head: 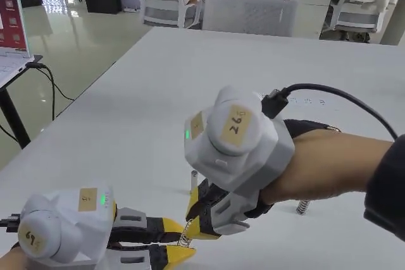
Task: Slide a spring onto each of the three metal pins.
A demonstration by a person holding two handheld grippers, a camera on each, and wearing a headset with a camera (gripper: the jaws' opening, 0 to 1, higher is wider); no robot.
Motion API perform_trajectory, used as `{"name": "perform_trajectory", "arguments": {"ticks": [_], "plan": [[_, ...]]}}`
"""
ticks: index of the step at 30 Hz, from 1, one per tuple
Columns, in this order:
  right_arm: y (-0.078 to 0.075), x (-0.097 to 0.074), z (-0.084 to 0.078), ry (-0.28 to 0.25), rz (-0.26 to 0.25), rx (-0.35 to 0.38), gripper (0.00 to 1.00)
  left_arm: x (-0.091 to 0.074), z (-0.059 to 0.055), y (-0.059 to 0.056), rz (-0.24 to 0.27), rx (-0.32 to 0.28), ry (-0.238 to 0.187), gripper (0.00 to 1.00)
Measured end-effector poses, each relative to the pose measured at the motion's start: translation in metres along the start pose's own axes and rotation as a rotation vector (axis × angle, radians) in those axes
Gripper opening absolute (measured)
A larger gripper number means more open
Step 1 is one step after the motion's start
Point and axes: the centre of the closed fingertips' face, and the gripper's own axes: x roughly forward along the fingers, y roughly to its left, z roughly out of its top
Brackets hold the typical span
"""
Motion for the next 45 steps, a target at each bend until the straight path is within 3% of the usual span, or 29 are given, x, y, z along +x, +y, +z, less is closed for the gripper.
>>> {"name": "perform_trajectory", "arguments": {"ticks": [18,19,29,45], "plan": [[0.000,0.006,-0.006,0.011,0.011,0.028,0.09,0.001,0.015,0.002,0.003,0.024,-0.028,0.02],[0.000,0.006,-0.006,0.008,0.014,0.026,0.09,0.001,0.013,0.002,0.004,0.042,-0.009,0.02],[-0.003,0.006,-0.006,0.015,0.008,0.031,0.09,0.002,0.014,0.004,0.015,0.024,-0.035,0.02],[-0.013,0.000,-0.014,0.032,-0.014,0.045,0.09,-0.004,-0.005,0.015,0.061,-0.034,-0.003,0.19]]}}
